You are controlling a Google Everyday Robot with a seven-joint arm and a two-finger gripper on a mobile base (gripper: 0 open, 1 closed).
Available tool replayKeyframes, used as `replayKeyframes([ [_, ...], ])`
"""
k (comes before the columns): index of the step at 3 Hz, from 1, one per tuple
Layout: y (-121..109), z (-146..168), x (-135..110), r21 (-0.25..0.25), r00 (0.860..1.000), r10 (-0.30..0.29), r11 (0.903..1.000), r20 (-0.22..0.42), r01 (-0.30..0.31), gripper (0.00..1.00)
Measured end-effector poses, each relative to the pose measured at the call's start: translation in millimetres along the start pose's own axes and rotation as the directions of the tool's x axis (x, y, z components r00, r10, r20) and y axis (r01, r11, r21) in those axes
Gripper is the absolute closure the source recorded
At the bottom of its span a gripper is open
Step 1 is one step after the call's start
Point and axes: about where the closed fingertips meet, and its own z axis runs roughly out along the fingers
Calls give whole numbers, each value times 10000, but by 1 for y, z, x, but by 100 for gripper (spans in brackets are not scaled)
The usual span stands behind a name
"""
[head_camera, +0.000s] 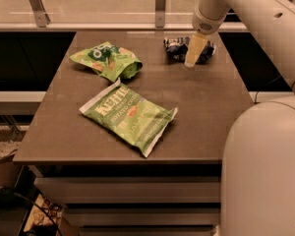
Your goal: Pick blue chip bag
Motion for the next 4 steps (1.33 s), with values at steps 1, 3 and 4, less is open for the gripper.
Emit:
replayKeyframes([
  [1,-1,-21,6,407,9993,208,9989,299,-221,0],
  [3,1,-49,16,911,9859,172,9953,1666,-328,0],
  [4,-2,-55,21,1189,9705,182,9917,2403,-480,0],
])
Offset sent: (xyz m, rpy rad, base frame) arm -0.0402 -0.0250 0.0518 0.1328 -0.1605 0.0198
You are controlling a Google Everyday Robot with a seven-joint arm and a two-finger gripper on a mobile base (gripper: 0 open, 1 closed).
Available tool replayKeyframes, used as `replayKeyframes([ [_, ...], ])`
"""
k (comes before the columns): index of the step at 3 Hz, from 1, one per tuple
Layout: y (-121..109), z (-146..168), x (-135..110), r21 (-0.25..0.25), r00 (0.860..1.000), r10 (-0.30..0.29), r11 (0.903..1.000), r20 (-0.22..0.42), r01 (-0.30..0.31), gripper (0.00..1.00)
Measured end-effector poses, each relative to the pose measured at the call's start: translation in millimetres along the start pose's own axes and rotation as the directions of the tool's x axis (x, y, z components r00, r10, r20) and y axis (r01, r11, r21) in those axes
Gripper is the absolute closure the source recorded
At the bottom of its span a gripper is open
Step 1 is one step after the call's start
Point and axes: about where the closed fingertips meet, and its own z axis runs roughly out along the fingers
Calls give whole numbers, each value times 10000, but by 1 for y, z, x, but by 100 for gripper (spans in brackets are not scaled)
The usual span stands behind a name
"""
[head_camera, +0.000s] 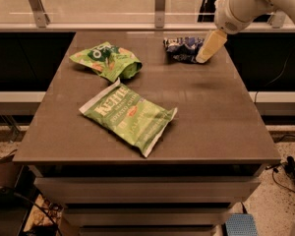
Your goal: Pick blue chip bag
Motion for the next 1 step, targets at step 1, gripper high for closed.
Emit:
replayKeyframes([
  [1,0,-3,3,253,9992,9,9997,394,-19,0],
])
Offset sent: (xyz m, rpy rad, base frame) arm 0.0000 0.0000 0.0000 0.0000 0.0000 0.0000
